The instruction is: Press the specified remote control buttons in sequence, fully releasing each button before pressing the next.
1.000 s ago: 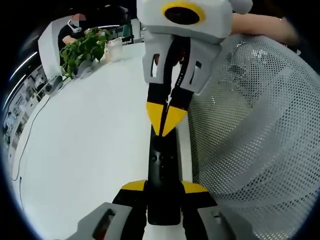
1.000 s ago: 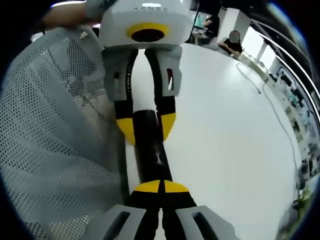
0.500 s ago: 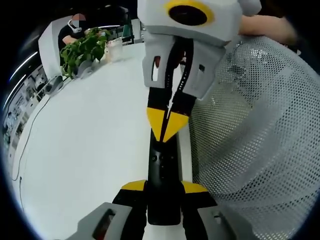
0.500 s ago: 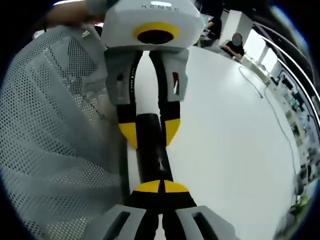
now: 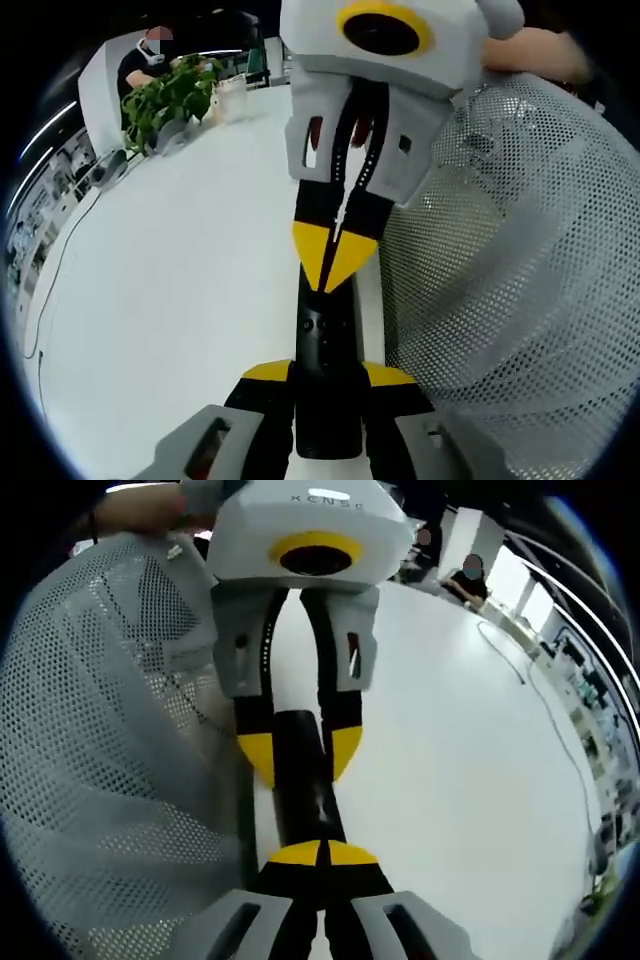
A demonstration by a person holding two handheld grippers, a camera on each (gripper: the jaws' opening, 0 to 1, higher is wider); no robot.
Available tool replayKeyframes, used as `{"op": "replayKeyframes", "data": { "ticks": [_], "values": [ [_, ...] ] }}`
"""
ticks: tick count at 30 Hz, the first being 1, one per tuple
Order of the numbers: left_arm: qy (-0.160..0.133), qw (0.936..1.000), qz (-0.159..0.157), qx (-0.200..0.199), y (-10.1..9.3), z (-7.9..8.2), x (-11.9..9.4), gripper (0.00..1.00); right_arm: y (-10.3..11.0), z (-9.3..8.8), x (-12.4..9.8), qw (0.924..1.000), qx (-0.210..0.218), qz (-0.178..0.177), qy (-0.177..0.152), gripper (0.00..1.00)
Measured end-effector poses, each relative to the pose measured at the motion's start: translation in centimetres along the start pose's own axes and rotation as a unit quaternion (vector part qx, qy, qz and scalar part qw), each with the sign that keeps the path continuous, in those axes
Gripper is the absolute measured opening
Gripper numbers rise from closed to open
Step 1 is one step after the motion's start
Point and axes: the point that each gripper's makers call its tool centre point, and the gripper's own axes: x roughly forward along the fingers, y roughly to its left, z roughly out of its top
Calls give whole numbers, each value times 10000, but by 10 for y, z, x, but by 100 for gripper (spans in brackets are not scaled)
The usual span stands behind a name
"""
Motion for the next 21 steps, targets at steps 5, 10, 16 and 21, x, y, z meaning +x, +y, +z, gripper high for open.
{"op": "replayKeyframes", "data": {
  "ticks": [5,10,16,21],
  "values": [
    [11,10000,-3,4,0,0,0,26,-1,1,0,9999,78,13,-93,0],
    [-29,10000,11,-26,0,0,0,26,-3,4,1,9986,439,39,-297,0],
    [-42,10000,5,5,0,0,0,26,-2,5,1,9988,414,149,-220,0],
    [-90,10000,-10,8,0,0,0,26,-1,4,0,9982,514,237,-208,0]
  ]
}}
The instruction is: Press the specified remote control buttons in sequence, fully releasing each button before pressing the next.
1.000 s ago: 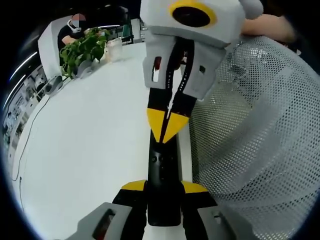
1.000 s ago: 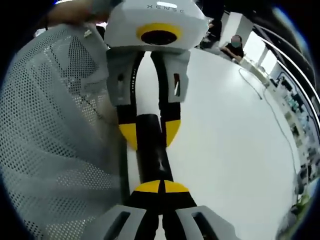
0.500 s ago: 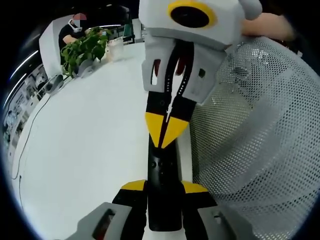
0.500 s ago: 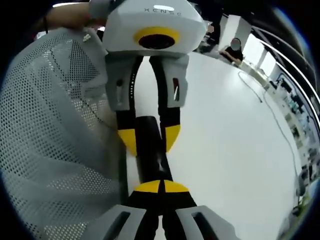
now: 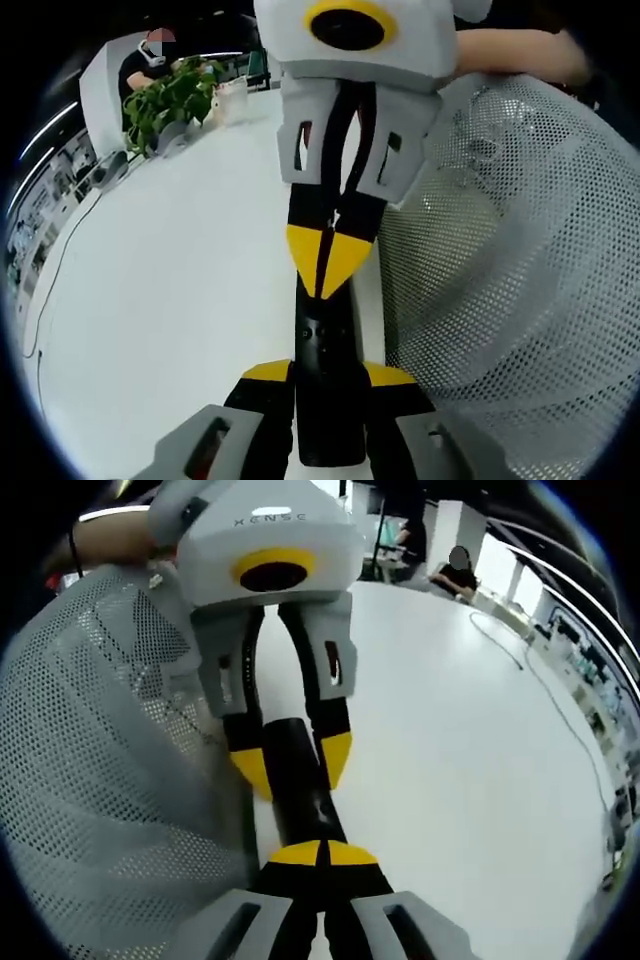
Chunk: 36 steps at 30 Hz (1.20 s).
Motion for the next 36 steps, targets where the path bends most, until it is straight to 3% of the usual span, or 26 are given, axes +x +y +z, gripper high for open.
{"op": "replayKeyframes", "data": {
  "ticks": [8,11,24,36],
  "values": [
    [-104,9994,-227,240,-7,0,0,25,12,11,2,9993,-277,195,-152,0],
    [-106,9993,-251,273,-7,1,1,25,17,5,5,9988,-417,268,10,0],
    [-83,9994,-224,238,-6,2,2,25,17,5,5,9966,-815,142,56,0],
    [-126,9995,-225,182,-7,2,1,25,18,5,3,9971,-710,231,123,0]
  ]
}}
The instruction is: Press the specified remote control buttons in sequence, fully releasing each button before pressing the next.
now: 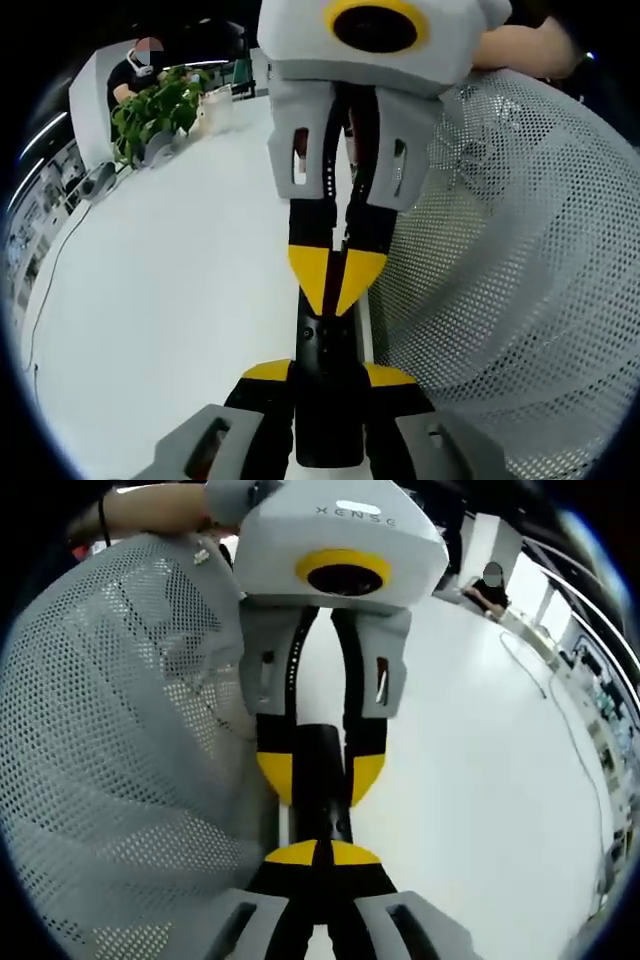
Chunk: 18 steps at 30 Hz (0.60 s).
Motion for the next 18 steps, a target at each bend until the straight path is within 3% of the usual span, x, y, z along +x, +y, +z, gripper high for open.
{"op": "replayKeyframes", "data": {
  "ticks": [2,3,5,6,18],
  "values": [
    [-9,10000,-5,1,0,0,0,25,-2,-2,0,10000,32,-37,29,0],
    [-10,10000,-5,2,0,0,0,25,-11,-6,-3,9994,-109,-248,194,2],
    [-7,10000,-4,11,0,0,0,25,-10,-5,-3,9998,20,-193,93,3],
    [-4,10000,-2,9,0,0,0,26,-1,-4,0,9995,321,56,-18,3],
    [-1,10000,-2,28,0,0,0,25,-3,-4,-1,9998,-154,-82,79,3]
  ]
}}
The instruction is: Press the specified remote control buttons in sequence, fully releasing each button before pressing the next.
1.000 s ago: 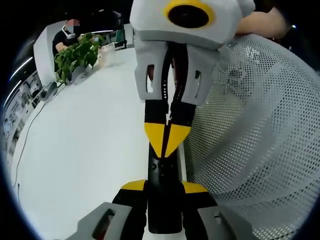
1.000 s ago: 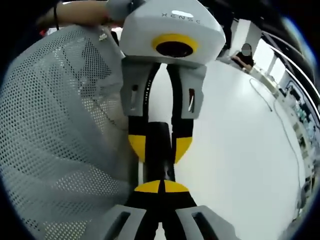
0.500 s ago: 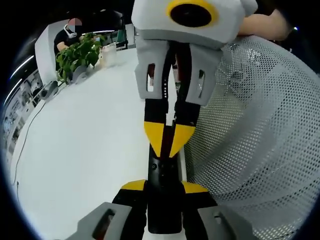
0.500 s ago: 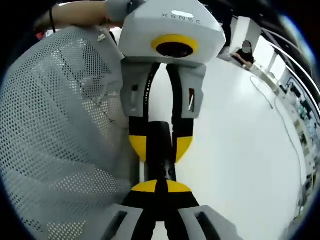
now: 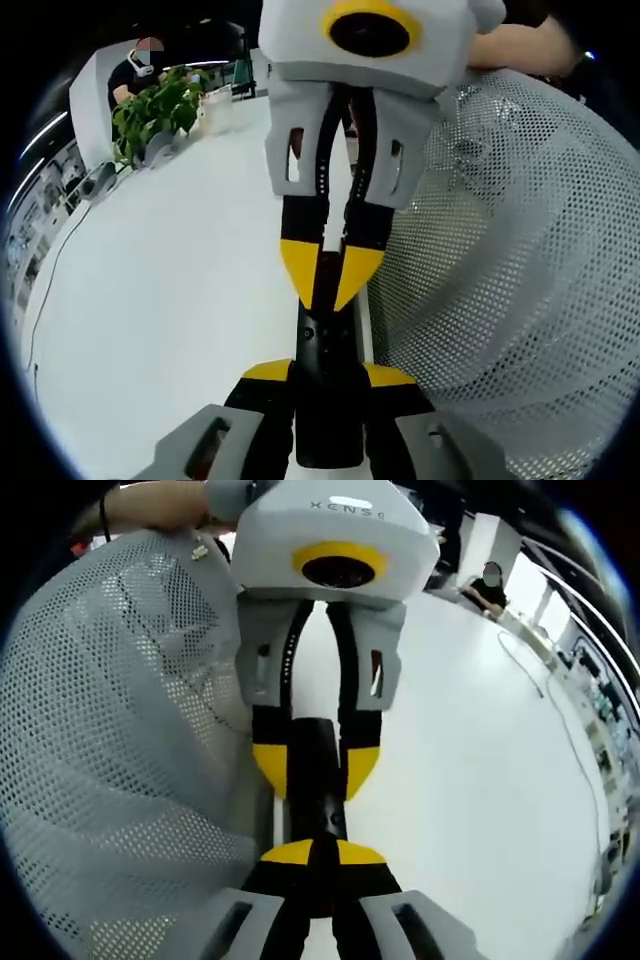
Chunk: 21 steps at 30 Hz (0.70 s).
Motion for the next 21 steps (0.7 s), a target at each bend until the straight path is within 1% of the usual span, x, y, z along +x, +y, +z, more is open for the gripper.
{"op": "replayKeyframes", "data": {
  "ticks": [2,5,7,8,9,11,19,21],
  "values": [
    [42,10000,-1,31,-1,0,0,25,-2,0,0,9999,142,12,52,3],
    [54,10000,4,28,-1,0,0,25,-2,0,0,9995,324,28,-7,3],
    [16,10000,-17,30,0,-1,0,25,-1,0,-1,9995,315,27,-48,3],
    [-10,10000,-33,8,0,0,-1,25,-1,0,-1,9997,240,17,-71,3],
    [-37,10000,-46,-34,0,-1,-1,25,-2,0,-1,9996,270,21,-89,3],
    [-49,10000,-47,-22,0,0,-1,25,-3,0,-1,9986,505,70,-130,3],
    [-32,10000,-14,11,0,-1,-1,25,-2,0,-1,9983,555,102,-145,3],
    [-17,10000,-7,28,-1,-1,0,25,-1,0,-2,9979,612,126,-163,6]
  ]
}}
